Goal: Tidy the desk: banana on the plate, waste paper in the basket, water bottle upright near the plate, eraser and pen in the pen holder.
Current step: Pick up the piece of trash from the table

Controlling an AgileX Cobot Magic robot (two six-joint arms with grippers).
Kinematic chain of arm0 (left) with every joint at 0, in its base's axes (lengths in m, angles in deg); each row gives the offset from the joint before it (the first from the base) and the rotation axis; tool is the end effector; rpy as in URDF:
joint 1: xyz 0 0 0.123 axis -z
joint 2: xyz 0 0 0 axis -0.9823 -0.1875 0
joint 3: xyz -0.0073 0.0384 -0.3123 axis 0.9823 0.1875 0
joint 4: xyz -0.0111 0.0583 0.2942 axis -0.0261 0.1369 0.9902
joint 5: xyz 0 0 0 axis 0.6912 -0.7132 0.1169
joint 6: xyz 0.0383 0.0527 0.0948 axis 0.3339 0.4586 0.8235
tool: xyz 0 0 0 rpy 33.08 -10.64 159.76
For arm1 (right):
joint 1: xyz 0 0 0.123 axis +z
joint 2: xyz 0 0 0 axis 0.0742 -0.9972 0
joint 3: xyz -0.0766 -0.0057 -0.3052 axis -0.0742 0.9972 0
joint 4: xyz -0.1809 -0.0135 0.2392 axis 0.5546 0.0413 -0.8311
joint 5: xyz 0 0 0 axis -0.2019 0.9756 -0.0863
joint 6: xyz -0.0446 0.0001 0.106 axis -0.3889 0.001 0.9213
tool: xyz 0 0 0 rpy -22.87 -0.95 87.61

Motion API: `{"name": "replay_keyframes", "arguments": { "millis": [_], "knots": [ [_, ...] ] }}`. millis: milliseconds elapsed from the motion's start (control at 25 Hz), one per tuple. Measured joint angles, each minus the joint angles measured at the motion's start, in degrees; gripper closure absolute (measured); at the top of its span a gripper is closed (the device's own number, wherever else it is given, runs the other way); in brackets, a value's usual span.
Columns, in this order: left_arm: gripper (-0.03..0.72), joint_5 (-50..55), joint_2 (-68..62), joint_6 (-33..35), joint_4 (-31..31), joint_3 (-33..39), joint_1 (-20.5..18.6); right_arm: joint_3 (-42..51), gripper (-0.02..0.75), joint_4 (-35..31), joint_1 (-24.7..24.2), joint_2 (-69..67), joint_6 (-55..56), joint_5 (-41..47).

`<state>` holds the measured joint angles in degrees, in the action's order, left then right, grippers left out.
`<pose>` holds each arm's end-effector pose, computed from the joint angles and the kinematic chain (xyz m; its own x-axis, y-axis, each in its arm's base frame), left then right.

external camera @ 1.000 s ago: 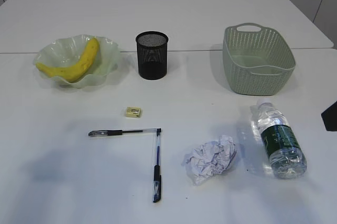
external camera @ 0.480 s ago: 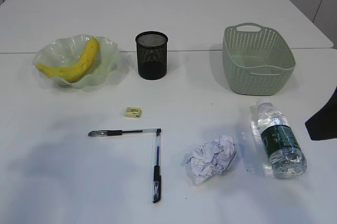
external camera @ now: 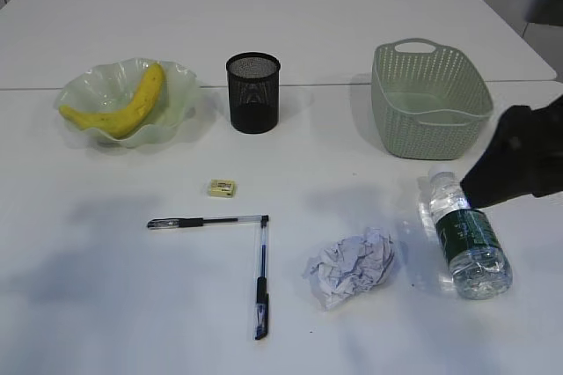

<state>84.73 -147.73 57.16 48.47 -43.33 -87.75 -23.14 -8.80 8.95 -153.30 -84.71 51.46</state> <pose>0.2205 0.0191 0.2921 -0.8499 -0.2474 -0.4653 -0.1925 0.9677 -0.1628 0.2588 0.0926 0.3120 -0.8920 -0.2366 -0.3851 -0.3443 0.9078 0.2396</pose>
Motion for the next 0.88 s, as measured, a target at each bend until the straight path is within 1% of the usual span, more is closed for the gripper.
{"name": "replay_keyframes", "arguments": {
  "millis": [80, 160, 240, 360, 440, 760, 880],
  "knots": [
    [0.39, 2.1, -0.09, 1.19, -1.24, 0.0, 0.11, -0.97, 0.164, 0.35, 1.89, -2.31, -0.25, -0.1],
    [0.382, 3.54, -0.09, 1.56, -1.0, 0.0, 0.11, -1.3, 0.164, 1.24, 4.08, -4.94, -0.35, -0.99],
    [0.343, 4.02, -0.09, 1.96, -0.12, 0.0, 0.11, -1.44, 0.164, 1.79, 5.66, -7.57, -0.35, -1.78],
    [0.244, 4.02, -0.09, 1.96, 0.44, 0.0, 0.11, -1.43, 0.164, 2.37, 7.29, -11.58, -0.35, -2.53],
    [0.218, 4.02, -0.09, 1.96, 0.54, 0.0, 0.11, -1.43, 0.164, 2.81, 7.64, -13.97, -0.35, -3.74],
    [0.203, 3.92, -0.09, 1.96, -0.3, 0.0, 0.11, -1.55, 0.162, 4.18, 7.68, -20.63, -0.48, -9.06],
    [0.202, 3.72, -0.09, 1.96, -0.5, 0.0, 0.11, -1.55, 0.14, 4.28, 7.68, -21.97, -1.6, -11.91]
  ]
}}
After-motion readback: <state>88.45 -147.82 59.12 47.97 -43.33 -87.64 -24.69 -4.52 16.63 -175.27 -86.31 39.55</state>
